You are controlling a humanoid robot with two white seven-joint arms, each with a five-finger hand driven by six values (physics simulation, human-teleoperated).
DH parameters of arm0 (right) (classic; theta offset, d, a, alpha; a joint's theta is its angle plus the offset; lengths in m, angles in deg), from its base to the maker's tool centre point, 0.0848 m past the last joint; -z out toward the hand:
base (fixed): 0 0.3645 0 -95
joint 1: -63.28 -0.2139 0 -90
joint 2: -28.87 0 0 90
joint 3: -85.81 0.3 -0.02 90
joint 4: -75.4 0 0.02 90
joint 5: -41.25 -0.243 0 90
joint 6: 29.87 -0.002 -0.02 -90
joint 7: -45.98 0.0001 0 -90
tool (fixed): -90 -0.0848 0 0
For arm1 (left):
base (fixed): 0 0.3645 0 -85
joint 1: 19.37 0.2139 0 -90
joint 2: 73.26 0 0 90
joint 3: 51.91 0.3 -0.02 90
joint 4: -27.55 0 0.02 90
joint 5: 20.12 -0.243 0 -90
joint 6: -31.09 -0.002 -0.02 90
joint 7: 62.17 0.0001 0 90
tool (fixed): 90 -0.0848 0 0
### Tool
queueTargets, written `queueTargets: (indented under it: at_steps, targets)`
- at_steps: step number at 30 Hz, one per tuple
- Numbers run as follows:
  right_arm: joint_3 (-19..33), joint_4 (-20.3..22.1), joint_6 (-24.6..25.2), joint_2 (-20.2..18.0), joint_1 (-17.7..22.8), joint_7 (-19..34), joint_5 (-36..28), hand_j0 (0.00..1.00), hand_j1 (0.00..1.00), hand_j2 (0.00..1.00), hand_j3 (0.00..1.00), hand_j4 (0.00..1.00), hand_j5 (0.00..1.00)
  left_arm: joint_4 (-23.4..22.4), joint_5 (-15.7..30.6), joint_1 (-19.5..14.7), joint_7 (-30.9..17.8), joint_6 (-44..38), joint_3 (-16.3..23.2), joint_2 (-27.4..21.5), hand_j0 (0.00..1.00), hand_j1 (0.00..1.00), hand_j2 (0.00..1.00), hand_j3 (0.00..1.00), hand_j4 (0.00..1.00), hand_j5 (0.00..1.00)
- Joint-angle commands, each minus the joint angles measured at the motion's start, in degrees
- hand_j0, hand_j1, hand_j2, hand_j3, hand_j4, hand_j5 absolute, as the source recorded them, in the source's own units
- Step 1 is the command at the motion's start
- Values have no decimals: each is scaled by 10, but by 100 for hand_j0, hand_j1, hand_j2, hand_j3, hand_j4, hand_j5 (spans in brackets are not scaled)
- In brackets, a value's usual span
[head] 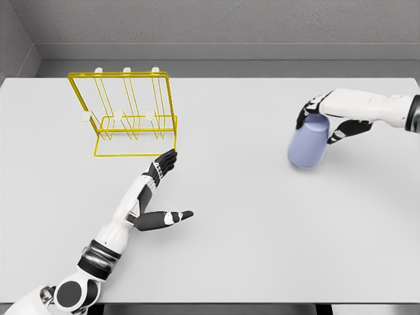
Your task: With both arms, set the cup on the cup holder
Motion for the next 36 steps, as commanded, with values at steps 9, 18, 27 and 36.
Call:
queueTargets:
  at_steps: [9,18,27,36]
  targets:
    - [2,17,1,4,-1,0,-4,59,59,59,59,59,59,0,-2,0,1,0,0,-1,100,100,100,100,100,100]
    - [4,35,1,5,0,-6,-5,59,59,59,59,59,59,0,-2,2,4,0,-1,0,100,100,100,100,100,100]
    - [3,41,1,14,0,-9,-5,59,59,59,59,59,59,0,-1,1,4,0,-1,-1,100,100,100,100,100,100]
    - [4,46,1,21,-1,-9,-4,59,59,59,59,59,59,0,-1,2,4,0,-1,-1,100,100,100,100,100,100]
